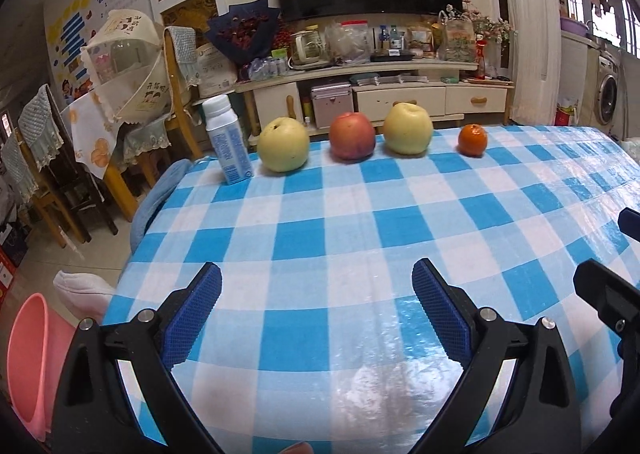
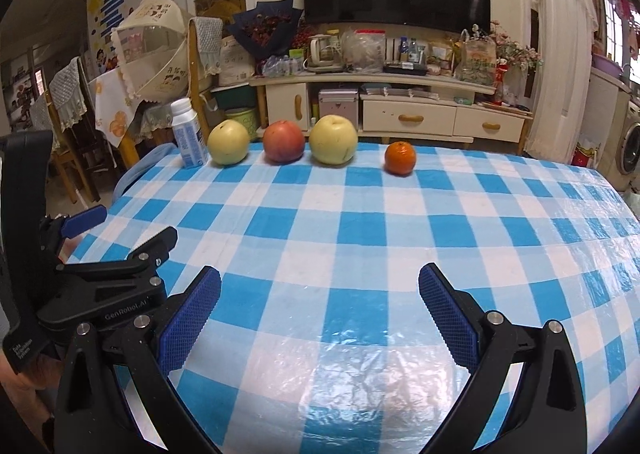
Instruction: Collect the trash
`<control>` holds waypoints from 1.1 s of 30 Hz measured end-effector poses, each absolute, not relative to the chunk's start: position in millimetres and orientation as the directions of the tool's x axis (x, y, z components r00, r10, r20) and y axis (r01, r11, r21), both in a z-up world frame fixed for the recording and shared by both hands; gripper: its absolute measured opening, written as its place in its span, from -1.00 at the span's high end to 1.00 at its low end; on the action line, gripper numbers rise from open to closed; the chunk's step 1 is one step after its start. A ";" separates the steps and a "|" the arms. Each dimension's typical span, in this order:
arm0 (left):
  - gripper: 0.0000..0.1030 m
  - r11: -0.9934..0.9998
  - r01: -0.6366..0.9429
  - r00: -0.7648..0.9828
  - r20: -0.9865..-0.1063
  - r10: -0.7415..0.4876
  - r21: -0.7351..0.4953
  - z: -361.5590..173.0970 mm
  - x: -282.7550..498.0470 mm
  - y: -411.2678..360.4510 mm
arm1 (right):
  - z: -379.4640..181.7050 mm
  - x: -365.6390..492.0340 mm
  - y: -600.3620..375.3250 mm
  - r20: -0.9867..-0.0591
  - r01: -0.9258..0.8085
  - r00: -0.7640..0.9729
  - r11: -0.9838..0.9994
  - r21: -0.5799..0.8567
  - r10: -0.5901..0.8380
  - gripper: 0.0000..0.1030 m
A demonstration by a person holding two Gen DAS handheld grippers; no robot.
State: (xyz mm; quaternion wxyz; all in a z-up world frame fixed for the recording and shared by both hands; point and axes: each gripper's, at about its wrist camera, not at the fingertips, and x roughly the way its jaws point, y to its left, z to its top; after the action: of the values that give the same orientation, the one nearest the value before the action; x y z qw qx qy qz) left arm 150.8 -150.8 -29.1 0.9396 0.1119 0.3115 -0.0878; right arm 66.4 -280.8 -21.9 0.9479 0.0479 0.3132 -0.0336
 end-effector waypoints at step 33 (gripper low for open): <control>-0.89 0.974 0.214 0.822 -0.553 -0.137 0.077 -12.6 142.2 -156.6 | -11.6 58.0 -293.1 -0.538 0.130 0.836 0.992 0.000 -0.109 -0.90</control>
State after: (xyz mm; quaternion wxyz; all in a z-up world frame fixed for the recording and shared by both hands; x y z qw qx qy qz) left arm 142.2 -156.6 -12.6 0.9520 0.0681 0.2838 -0.0921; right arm 58.0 -293.1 -11.6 0.9579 0.0185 0.2797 -0.0624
